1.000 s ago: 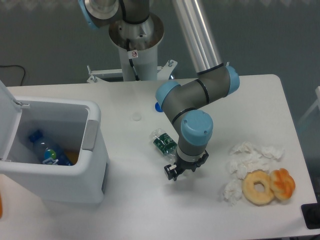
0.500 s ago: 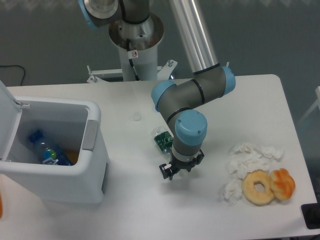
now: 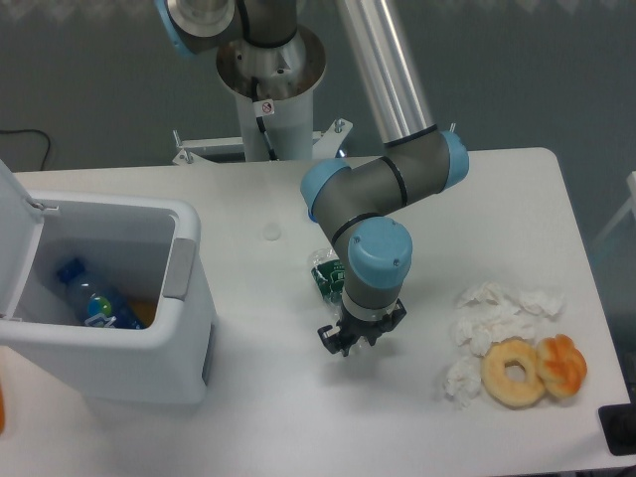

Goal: Pick up the plastic bottle

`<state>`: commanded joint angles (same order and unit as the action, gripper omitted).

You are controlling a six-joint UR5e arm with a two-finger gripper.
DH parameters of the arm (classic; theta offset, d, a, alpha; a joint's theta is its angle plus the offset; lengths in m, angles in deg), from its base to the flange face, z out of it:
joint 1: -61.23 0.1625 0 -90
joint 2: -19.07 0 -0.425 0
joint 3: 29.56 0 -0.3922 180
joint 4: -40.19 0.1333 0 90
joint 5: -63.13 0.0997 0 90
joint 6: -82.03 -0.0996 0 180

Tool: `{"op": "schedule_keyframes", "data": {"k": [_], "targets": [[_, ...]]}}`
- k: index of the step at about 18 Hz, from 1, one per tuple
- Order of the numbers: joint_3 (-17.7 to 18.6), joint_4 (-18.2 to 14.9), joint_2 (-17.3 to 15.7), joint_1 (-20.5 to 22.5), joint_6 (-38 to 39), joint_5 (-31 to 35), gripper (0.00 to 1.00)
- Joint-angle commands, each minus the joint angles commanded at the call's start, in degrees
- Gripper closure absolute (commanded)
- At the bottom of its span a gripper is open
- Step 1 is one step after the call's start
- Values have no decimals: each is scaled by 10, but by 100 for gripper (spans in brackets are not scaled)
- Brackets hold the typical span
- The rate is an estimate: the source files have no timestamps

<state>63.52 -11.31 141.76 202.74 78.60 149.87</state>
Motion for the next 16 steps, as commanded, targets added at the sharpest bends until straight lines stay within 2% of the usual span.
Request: {"op": "schedule_keyframes", "data": {"k": [1,7,11,16], "targets": [[0,0,0,0,0,0,67],[-1,0,-1,0,0,0,75],[-10,-1,-4,-2,0,2,75],[-16,-4,-27,-7,-21,3,75]]}}
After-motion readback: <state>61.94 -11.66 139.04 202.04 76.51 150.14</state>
